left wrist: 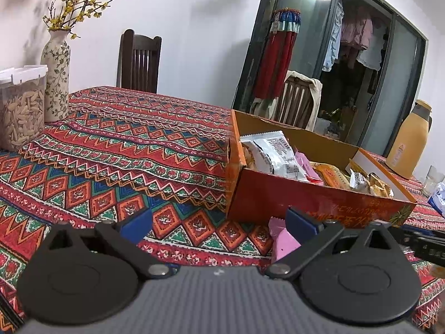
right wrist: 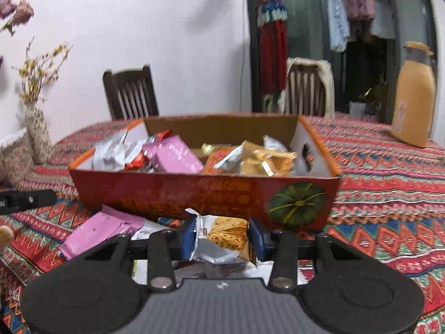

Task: Organize snacks
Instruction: 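Grasp a white-gold packet with the right tool while the left reaches the pile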

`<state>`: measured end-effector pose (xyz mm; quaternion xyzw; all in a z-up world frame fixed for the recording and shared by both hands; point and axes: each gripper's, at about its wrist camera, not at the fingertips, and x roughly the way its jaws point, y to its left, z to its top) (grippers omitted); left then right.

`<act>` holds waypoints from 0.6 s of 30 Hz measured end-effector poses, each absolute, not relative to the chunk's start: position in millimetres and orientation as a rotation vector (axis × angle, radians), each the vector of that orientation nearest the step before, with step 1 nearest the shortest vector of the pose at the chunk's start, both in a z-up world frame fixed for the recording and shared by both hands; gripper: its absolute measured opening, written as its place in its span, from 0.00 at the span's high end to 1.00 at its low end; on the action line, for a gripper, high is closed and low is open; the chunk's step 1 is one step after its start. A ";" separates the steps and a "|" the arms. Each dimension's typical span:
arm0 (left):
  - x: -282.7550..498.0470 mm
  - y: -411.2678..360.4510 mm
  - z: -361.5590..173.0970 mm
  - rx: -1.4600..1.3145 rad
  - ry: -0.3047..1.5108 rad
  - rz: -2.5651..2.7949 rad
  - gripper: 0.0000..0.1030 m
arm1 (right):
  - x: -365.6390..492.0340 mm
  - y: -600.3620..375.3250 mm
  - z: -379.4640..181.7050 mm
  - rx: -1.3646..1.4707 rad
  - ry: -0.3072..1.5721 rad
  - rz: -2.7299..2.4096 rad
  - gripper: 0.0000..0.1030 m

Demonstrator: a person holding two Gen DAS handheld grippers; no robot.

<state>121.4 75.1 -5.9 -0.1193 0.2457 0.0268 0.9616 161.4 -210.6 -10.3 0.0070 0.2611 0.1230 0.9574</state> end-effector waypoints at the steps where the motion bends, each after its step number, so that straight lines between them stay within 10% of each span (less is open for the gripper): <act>1: 121.7 74.9 -6.1 -0.241 0.500 0.056 0.00 | 157.5 -214.9 -10.0 0.019 0.514 0.239 0.61; 18: 129.7 64.5 -9.3 -0.162 0.550 0.139 0.00 | 136.2 -241.8 -16.2 0.077 0.365 0.193 0.60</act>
